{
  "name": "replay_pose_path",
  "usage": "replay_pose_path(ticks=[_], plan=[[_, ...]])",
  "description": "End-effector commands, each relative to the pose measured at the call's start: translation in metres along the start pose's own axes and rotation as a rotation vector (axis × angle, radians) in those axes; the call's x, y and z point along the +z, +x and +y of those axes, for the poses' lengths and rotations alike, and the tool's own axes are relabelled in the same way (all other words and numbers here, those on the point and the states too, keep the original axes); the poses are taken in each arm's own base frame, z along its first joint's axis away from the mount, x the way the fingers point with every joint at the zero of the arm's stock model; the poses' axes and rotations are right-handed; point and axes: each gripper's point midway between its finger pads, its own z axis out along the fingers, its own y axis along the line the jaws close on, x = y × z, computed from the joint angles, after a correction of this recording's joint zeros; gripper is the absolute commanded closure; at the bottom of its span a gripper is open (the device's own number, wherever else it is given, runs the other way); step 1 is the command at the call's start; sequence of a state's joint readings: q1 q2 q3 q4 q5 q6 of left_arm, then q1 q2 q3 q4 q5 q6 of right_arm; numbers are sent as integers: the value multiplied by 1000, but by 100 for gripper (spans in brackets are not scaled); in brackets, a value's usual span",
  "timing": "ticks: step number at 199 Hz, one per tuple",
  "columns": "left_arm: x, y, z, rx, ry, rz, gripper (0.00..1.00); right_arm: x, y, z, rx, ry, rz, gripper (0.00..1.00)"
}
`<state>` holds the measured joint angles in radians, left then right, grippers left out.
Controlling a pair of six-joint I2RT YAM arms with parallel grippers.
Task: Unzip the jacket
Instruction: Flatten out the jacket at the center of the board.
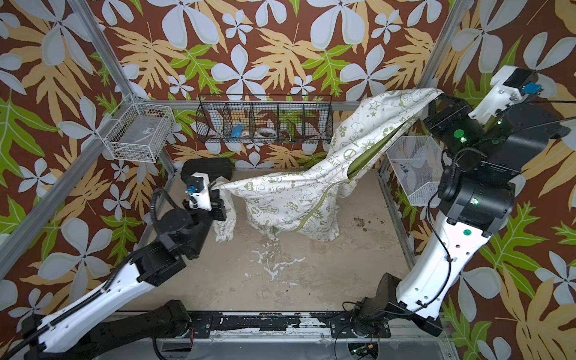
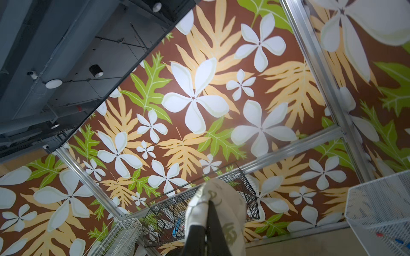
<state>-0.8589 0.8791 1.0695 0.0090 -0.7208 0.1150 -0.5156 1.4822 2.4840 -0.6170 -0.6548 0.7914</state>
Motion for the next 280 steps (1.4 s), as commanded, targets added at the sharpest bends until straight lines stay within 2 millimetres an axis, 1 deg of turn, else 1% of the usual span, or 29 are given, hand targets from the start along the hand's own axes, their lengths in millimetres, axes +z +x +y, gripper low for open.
replay_pose_path(ticks=[1,18,36,60,80,89,95,103,110,116,124,130,143,152,165,178,195,217,228,236,240,247,257,258,265,266,274,275,280], plan=[[-28,-44,17,44,49,-93,100,-21,-37,27,-135,-2,-168,100],[-47,-79,28,72,79,-172,100,-41,-63,44,-163,15,-300,100],[-53,-99,21,159,138,-189,100,-65,-84,64,-189,6,-428,100],[-61,-103,-5,279,303,-181,100,-101,-95,90,-286,17,-530,100],[-77,-109,-14,291,422,-182,100,-129,-97,110,-347,30,-590,100],[-86,-110,-15,275,471,-157,100,-140,-96,114,-355,38,-609,100],[-92,-109,-15,268,494,-141,100,-144,-96,110,-343,64,-612,100],[-96,-103,-15,258,515,-116,100,-138,-90,99,-306,93,-582,100],[-97,-95,-14,258,517,-86,100,-124,-81,86,-270,105,-528,100],[-96,-83,-15,269,521,-52,100,-104,-70,71,-225,103,-461,100],[-92,-62,-19,302,526,2,100,-70,-50,43,-143,103,-352,100],[-87,-45,-23,331,528,45,100,-45,-32,28,-95,79,-266,100],[-74,-1,-34,397,536,142,100,6,14,-14,10,55,-79,100],[-63,30,-45,437,545,207,100,34,48,-46,59,92,27,100],[-48,75,-62,482,571,310,100,66,102,-83,33,170,160,100],[-31,113,-73,468,610,400,100,91,165,-109,11,213,295,100],[-3,152,-73,403,652,494,100,116,254,-132,7,226,460,100],[31,197,-58,384,580,563,100,139,373,-152,-23,243,660,100],[45,219,-51,381,557,613,100,153,425,-159,1,224,755,100],[54,233,-48,381,547,641,100,164,457,-168,5,230,813,100],[59,239,-46,379,546,648,100,172,466,-167,1,219,825,100],[66,253,-44,386,547,666,100,186,491,-175,-6,212,861,100],[78,271,-39,416,535,687,100,213,509,-182,-20,204,865,100],[79,273,-38,417,534,691,100,213,514,-185,-17,210,876,100],[89,284,-35,412,524,713,100,233,523,-188,-19,200,873,100],[91,286,-34,408,523,717,100,233,528,-191,-16,204,882,100],[103,292,-31,371,518,731,100,256,531,-194,-15,192,857,100],[105,292,-31,364,517,731,100,256,537,-198,-13,197,866,99],[114,293,-28,326,514,727,100,268,534,-200,-22,193,836,98]])
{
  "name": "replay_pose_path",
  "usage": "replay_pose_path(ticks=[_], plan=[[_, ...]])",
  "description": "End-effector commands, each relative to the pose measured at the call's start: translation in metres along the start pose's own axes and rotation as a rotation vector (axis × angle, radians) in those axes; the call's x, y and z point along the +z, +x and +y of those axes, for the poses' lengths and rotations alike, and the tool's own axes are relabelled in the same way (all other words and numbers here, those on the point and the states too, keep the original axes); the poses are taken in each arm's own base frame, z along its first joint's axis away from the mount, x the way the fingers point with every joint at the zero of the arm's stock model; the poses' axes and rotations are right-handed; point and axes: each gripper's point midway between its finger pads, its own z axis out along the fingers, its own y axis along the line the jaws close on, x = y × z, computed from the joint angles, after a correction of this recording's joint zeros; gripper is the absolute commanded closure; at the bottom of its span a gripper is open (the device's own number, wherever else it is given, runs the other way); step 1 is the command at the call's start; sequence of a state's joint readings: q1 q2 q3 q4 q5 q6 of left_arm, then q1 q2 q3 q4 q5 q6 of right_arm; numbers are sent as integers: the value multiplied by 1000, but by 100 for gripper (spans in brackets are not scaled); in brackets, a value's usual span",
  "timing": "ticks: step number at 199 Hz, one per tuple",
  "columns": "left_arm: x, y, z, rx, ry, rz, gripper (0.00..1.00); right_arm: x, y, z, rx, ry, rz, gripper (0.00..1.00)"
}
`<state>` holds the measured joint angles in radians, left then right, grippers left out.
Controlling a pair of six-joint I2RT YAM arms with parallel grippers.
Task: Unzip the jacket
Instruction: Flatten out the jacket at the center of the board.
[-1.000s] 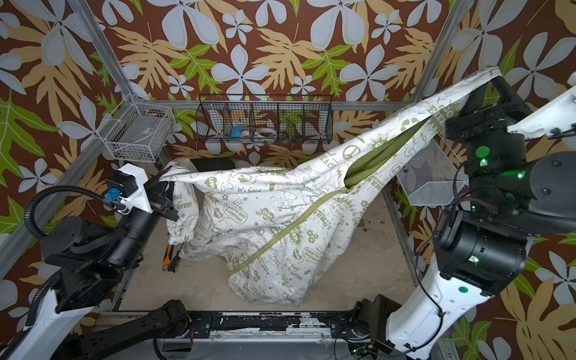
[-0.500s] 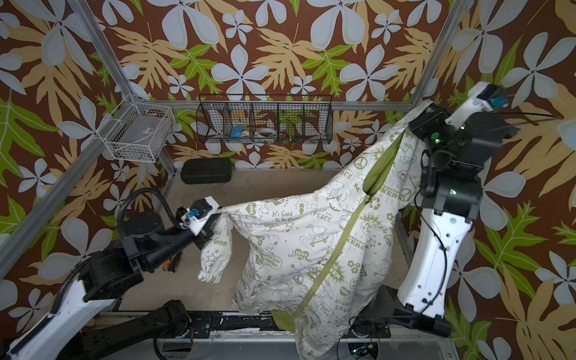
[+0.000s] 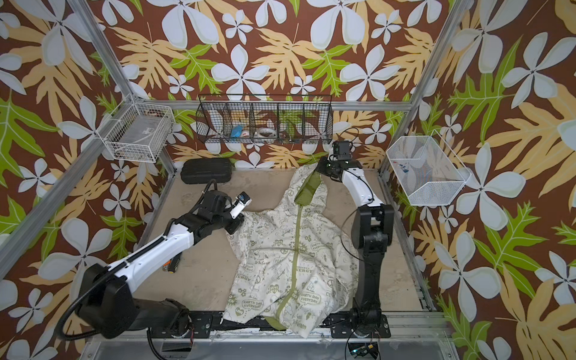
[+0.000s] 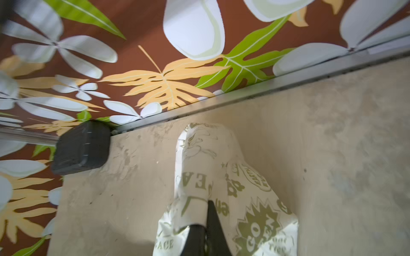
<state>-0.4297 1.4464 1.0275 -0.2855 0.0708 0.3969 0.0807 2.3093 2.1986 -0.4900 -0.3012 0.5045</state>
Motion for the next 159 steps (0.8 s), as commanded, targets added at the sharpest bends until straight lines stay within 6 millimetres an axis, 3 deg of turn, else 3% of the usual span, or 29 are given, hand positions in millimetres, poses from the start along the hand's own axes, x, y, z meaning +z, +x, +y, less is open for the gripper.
replay_pose_path(ticks=[1,11,19,40,59,68,87,104,127,159], plan=[[21,-26,23,-56,19,-98,100,33,-34,7,-58,-35,-75,97],[32,-31,42,-133,24,-115,100,40,-51,8,-59,-55,-136,90],[39,-32,64,-193,13,-116,100,48,-53,-2,-24,-59,-150,86],[60,-29,125,-317,-55,-94,100,56,-38,-34,58,-57,-125,67],[83,-22,159,-376,-73,-19,92,55,-27,-42,-2,-41,-65,55],[93,-16,163,-378,-62,28,86,53,-23,-39,-39,-45,-32,51],[101,-9,157,-374,-34,51,56,39,-14,-43,-49,-15,16,45],[96,-2,152,-398,-42,52,2,18,-9,-49,-14,1,31,35],[80,9,150,-420,-94,53,0,-19,-6,-58,61,9,46,23],[46,17,160,-480,-237,46,0,-77,1,-74,135,63,106,20]])
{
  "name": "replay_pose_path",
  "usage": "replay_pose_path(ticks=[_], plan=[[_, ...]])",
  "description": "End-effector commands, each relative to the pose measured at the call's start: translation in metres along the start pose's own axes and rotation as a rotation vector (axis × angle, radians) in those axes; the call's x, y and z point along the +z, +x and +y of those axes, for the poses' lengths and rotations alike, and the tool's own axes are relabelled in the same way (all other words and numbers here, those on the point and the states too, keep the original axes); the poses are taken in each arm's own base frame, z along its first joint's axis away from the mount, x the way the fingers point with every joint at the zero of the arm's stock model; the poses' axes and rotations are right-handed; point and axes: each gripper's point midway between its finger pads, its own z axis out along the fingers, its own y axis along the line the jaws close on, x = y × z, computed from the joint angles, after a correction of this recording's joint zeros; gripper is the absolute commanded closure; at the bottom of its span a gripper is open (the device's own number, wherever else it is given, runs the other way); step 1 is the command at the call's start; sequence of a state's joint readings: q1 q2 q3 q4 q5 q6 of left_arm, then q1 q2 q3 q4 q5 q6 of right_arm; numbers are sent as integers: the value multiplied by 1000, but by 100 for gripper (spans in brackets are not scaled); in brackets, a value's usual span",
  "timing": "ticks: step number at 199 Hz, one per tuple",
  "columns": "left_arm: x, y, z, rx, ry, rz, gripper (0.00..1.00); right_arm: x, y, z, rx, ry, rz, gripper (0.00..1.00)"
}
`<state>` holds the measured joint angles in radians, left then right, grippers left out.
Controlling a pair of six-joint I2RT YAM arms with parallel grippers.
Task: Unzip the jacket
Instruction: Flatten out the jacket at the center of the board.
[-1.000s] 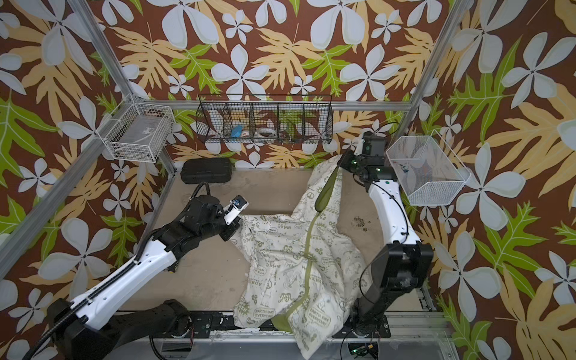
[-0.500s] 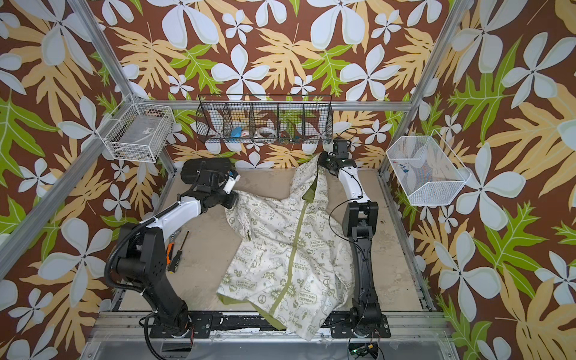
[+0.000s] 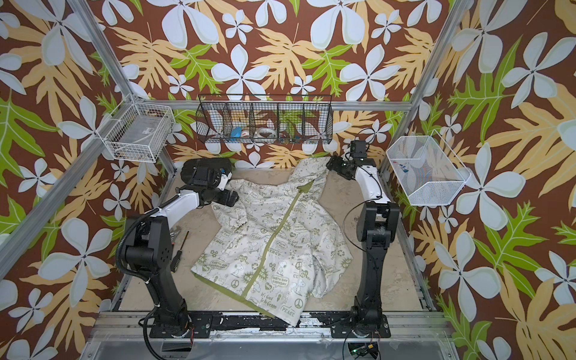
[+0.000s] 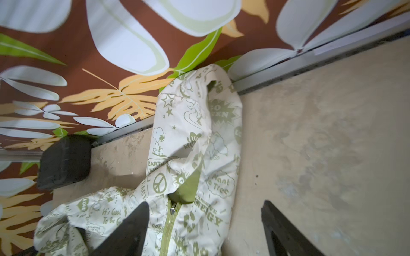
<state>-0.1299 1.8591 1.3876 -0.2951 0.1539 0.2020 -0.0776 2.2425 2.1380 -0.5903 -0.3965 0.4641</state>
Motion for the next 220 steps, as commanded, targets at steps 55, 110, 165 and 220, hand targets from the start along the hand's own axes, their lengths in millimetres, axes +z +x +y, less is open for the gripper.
replay_pose_path(ticks=[55,110,165,220], plan=[[-79,-6,15,-315,-149,-103,0,-132,124,-25,266,114,163,22],[-108,42,-10,-456,-85,-67,1,-192,280,-62,436,231,300,23],[-106,63,-16,-515,-74,-28,3,-193,356,-93,510,300,356,27],[-98,68,-20,-499,-65,-6,3,-163,361,-119,470,346,347,52]])
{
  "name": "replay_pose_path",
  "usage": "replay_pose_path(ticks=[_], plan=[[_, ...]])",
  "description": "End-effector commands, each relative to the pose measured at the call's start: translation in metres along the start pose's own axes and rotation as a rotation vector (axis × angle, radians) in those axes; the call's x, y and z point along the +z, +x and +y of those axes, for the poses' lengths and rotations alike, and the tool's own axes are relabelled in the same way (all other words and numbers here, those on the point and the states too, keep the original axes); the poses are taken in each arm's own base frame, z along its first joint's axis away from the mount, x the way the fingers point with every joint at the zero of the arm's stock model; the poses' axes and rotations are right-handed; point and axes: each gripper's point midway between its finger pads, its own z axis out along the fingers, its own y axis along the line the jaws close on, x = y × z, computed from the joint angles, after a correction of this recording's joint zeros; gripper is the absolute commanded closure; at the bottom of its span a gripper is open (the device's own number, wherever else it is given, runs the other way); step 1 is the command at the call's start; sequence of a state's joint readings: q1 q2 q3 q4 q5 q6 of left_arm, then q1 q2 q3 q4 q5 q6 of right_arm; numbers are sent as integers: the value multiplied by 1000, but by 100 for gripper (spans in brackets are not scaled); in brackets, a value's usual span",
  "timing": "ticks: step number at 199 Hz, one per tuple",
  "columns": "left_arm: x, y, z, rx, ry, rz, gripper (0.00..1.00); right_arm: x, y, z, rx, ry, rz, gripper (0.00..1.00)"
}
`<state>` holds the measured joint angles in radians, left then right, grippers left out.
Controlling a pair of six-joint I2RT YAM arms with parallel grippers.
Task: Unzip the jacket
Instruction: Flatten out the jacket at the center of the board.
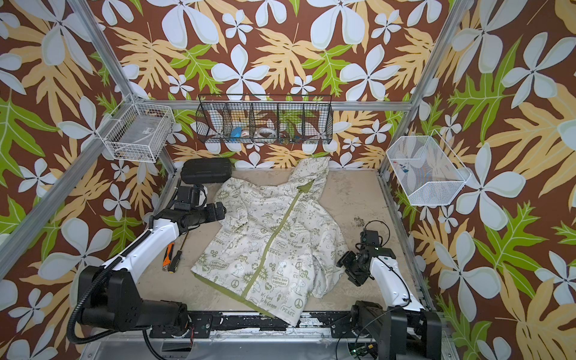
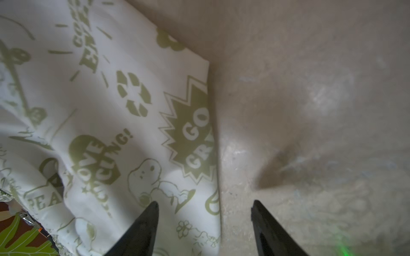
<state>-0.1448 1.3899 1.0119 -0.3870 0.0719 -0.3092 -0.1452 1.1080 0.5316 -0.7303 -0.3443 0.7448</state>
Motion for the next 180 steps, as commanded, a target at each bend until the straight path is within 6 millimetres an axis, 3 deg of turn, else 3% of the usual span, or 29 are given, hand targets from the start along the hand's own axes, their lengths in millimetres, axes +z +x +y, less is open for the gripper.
replay_pose_path(ticks=[1,17,32,52,72,80,86,97,119,135,149,159,180], plan=[[0,2,-2,3,8,4,3,1,-31,15,-48,-25,-103,53],[2,5,1,6,0,10,3,-4,-47,16,-89,29,-134,81],[4,6,2,6,-1,11,4,-18,-64,15,-137,111,-179,100],[5,9,2,13,2,16,5,-63,-89,18,-203,213,-311,100],[4,8,1,26,3,17,7,-120,-117,45,-277,239,-469,100],[3,9,1,33,7,18,7,-130,-126,58,-318,271,-492,100],[2,8,1,36,6,15,7,-133,-131,69,-356,290,-494,100],[2,9,2,39,2,11,7,-122,-141,89,-415,323,-450,100],[4,11,3,34,-1,12,8,-80,-141,126,-429,226,-262,100],[4,8,1,26,6,14,8,-83,-130,137,-415,129,-245,69],[2,6,0,19,7,3,8,-88,-115,127,-405,103,-248,41],[0,4,0,15,9,-7,8,-88,-99,113,-388,81,-208,35],[0,6,1,8,8,-14,8,-74,-61,83,-348,31,-121,32]])
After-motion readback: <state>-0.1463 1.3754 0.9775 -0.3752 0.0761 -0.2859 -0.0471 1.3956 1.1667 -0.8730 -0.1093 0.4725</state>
